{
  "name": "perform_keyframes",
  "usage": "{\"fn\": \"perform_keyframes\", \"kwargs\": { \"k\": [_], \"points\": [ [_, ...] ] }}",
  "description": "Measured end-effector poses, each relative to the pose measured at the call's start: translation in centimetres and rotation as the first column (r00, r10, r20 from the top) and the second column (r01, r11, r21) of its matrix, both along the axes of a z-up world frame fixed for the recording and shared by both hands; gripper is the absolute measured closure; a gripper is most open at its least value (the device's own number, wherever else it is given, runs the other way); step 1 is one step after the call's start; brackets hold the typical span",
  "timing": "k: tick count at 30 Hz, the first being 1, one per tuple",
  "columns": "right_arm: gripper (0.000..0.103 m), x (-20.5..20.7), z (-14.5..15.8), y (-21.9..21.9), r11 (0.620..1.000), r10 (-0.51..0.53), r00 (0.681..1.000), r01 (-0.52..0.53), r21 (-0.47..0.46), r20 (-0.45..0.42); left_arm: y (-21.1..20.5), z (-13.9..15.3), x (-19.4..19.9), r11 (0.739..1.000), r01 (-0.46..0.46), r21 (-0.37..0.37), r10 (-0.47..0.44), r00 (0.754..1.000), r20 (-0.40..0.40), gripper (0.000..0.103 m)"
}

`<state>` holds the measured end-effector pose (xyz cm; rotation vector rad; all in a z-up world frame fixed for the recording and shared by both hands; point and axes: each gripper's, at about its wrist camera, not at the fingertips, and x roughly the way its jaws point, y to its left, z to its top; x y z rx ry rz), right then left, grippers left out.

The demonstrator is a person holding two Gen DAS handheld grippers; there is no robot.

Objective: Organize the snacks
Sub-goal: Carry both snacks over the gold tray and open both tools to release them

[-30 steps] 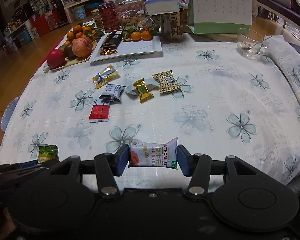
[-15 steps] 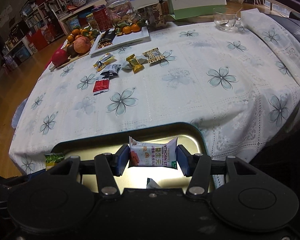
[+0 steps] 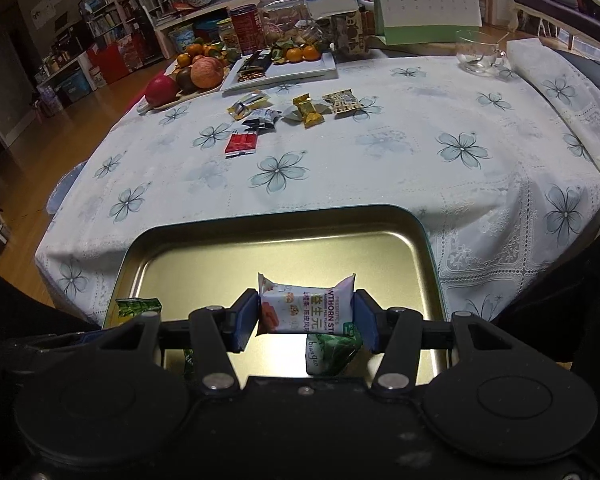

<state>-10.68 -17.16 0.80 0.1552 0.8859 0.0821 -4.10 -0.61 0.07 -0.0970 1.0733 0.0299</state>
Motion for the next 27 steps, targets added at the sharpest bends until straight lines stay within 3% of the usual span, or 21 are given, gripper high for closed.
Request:
{"fn": "perform_keyframes", "kwargs": {
  "k": [8, 17, 27],
  "points": [
    [0.049, 0.1, -0.6, 0.6, 1.0, 0.028, 0.999, -0.028, -0.002, -0.022, 1.9, -1.3, 0.5, 0.993, -0.096, -0.074, 0.09, 0.992, -0.085, 0.067],
    [0.049, 0.5, -1.0, 0.9, 0.999, 0.046, 0.998, -0.046, -0.008, -0.043, 1.7, -1.4, 0.6, 0.992, -0.115, -0.047, 0.111, 0.991, -0.075, 0.067],
    [0.049, 0.4, -1.1, 1.0, 0.998, 0.064, 0.997, -0.065, -0.025, -0.042, 0.9, -0.4, 0.2, 0.998, -0.066, -0.014, 0.065, 0.998, -0.009, 0.065]
  ]
}}
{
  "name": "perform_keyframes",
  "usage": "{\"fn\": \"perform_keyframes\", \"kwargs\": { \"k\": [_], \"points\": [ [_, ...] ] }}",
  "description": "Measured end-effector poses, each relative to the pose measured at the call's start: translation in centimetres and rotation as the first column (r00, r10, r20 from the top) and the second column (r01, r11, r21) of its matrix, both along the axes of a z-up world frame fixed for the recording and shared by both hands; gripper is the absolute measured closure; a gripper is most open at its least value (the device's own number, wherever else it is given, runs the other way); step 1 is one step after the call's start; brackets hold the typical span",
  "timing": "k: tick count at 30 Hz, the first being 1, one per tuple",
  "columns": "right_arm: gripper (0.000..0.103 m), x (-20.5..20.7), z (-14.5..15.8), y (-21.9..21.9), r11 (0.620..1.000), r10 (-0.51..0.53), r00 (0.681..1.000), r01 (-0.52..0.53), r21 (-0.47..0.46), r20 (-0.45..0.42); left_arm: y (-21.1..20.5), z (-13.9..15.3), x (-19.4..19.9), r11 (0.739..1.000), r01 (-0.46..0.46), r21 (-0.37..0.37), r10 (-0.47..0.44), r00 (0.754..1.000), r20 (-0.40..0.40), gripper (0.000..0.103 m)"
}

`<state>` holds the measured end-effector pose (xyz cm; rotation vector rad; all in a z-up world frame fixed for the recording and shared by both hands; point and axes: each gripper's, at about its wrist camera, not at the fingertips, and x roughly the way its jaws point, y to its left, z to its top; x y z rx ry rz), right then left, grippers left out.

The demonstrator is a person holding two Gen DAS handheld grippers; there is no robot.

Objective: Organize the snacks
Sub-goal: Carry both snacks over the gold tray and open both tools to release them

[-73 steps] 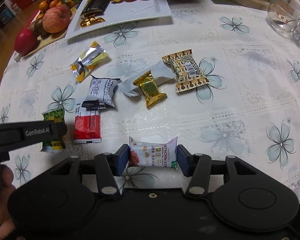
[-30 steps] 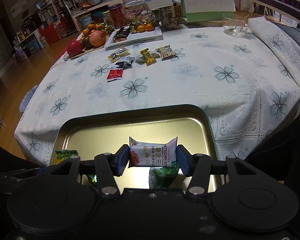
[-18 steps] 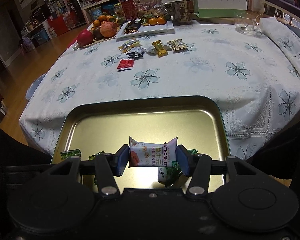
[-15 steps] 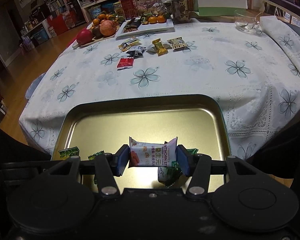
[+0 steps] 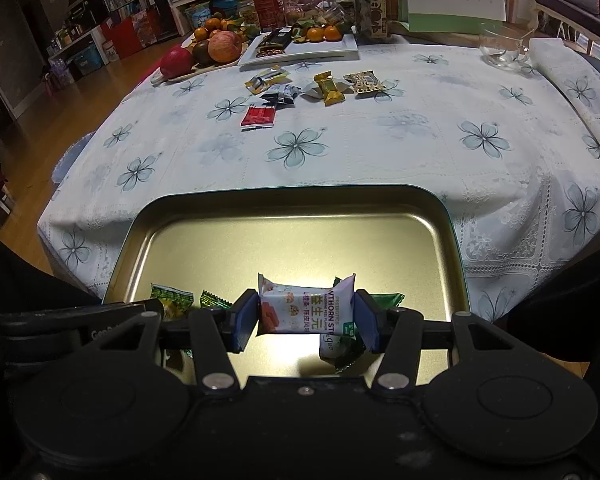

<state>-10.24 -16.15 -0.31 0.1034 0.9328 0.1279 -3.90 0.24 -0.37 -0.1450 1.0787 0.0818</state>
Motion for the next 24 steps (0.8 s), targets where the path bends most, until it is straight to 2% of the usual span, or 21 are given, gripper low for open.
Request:
{"fn": "perform_keyframes", "kwargs": {
  "k": [7, 17, 24],
  "points": [
    [0.048, 0.0, -0.1, 0.1, 1.0, 0.011, 1.0, -0.011, 0.001, -0.002, 0.2, -0.3, 0.2, 1.0, -0.015, 0.0, 0.015, 1.0, -0.011, 0.066],
    [0.048, -0.2, -0.1, 0.5, 0.999, 0.036, 0.999, -0.036, -0.016, 0.003, -1.0, -0.2, -0.1, 0.996, 0.005, 0.086, -0.007, 1.0, 0.024, 0.066],
    [0.039, -0.1, -0.1, 0.5, 0.999, 0.033, 0.999, -0.033, -0.011, -0.002, -1.7, -0.1, -0.3, 0.992, 0.027, 0.125, -0.032, 0.999, 0.041, 0.065]
  ]
}}
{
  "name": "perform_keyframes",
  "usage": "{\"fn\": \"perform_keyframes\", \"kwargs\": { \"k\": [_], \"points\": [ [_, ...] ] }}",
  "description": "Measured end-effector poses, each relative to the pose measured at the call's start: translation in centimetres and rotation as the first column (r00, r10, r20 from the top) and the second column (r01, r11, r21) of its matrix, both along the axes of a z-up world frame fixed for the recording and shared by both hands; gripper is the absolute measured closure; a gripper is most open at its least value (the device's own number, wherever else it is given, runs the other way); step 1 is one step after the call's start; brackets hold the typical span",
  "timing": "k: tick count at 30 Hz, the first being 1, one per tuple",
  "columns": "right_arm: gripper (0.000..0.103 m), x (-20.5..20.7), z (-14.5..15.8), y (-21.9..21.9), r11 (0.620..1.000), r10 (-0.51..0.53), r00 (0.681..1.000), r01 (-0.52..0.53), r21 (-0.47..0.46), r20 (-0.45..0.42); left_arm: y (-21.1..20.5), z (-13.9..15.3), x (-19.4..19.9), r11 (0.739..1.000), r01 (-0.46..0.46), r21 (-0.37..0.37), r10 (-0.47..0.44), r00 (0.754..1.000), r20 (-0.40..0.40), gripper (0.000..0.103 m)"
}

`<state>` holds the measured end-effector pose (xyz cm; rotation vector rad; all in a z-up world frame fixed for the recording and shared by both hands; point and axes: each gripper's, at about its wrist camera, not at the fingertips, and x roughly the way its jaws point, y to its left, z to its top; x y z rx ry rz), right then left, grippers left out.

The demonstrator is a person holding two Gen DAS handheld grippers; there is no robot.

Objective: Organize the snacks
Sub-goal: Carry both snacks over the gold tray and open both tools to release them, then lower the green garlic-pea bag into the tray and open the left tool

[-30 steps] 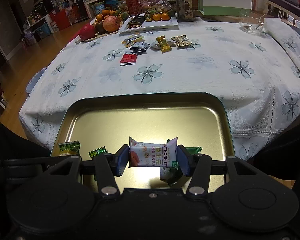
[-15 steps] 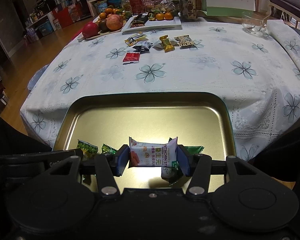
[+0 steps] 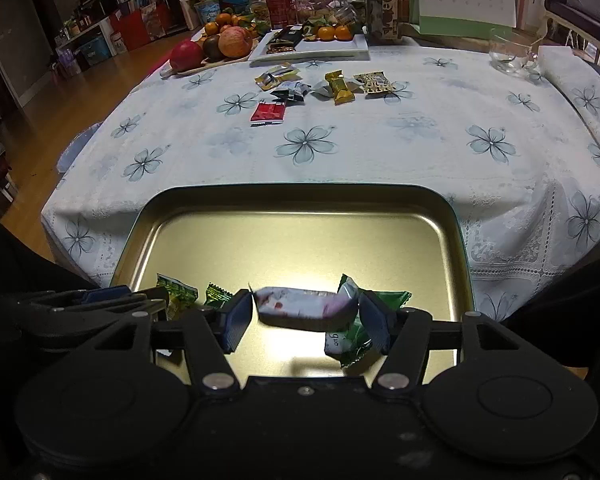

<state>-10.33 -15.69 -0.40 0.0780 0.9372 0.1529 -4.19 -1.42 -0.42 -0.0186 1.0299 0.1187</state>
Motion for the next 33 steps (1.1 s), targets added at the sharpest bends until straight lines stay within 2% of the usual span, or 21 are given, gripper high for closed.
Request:
{"fn": "perform_keyframes", "kwargs": {
  "k": [9, 23, 33],
  "points": [
    [0.032, 0.0, 0.0, -0.5, 0.999, -0.05, 0.999, 0.05, -0.005, 0.011, 0.2, 0.0, 0.0, 1.0, -0.011, -0.006, 0.011, 1.0, 0.003, 0.065],
    [0.032, 1.2, -0.7, -1.5, 0.984, -0.171, 0.985, 0.169, -0.047, -0.032, -0.5, 0.1, -0.3, 1.0, 0.017, 0.018, -0.017, 1.0, 0.019, 0.065],
    [0.033, 1.9, -1.5, -1.8, 0.979, -0.195, 0.976, 0.189, -0.07, -0.094, -1.0, 0.1, -0.4, 0.999, 0.031, 0.04, -0.032, 0.999, 0.028, 0.065]
  ]
}}
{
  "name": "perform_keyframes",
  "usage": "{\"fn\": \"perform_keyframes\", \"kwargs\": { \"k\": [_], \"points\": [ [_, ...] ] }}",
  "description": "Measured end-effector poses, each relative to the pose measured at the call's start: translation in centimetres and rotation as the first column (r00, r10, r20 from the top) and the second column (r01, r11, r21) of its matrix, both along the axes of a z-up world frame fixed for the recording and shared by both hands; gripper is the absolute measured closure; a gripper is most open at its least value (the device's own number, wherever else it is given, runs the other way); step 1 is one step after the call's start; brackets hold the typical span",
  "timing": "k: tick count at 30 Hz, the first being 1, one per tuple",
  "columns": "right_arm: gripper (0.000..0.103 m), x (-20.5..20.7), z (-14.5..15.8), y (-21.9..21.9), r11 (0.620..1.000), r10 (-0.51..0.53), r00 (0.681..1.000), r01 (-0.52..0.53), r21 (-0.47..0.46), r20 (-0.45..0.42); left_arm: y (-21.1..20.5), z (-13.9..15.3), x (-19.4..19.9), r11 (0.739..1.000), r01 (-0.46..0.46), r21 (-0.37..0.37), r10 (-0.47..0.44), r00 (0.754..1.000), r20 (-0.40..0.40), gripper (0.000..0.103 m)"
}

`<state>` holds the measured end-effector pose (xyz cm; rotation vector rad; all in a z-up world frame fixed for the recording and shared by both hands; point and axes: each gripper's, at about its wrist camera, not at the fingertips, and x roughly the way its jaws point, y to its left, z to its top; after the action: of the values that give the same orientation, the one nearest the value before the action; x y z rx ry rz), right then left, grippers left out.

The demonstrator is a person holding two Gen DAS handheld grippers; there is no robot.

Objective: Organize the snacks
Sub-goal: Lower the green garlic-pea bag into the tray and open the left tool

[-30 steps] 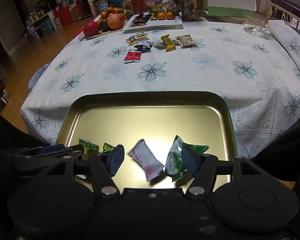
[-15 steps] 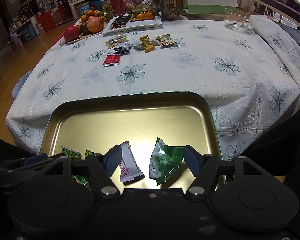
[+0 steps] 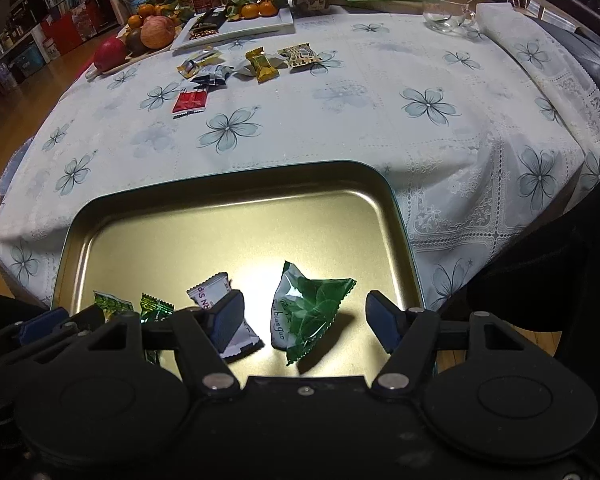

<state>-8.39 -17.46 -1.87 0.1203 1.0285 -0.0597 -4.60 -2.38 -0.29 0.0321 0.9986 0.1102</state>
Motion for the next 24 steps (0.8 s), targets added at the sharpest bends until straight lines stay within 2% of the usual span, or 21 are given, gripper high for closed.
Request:
{"fn": "perform_keyframes", "kwargs": {
  "k": [4, 24],
  "points": [
    [0.033, 0.3, -0.43, -0.03, 1.0, -0.01, 1.0, 0.01, -0.006, -0.029, -0.03, 0.02, -0.02, 1.0, -0.001, -0.001, 0.001, 1.0, 0.001, 0.065],
    [0.033, 0.42, -0.73, -0.06, 1.0, -0.023, 0.999, 0.022, -0.021, -0.039, -0.19, -0.24, -0.06, 1.0, 0.007, 0.007, -0.007, 1.0, -0.011, 0.065]
  ]
}}
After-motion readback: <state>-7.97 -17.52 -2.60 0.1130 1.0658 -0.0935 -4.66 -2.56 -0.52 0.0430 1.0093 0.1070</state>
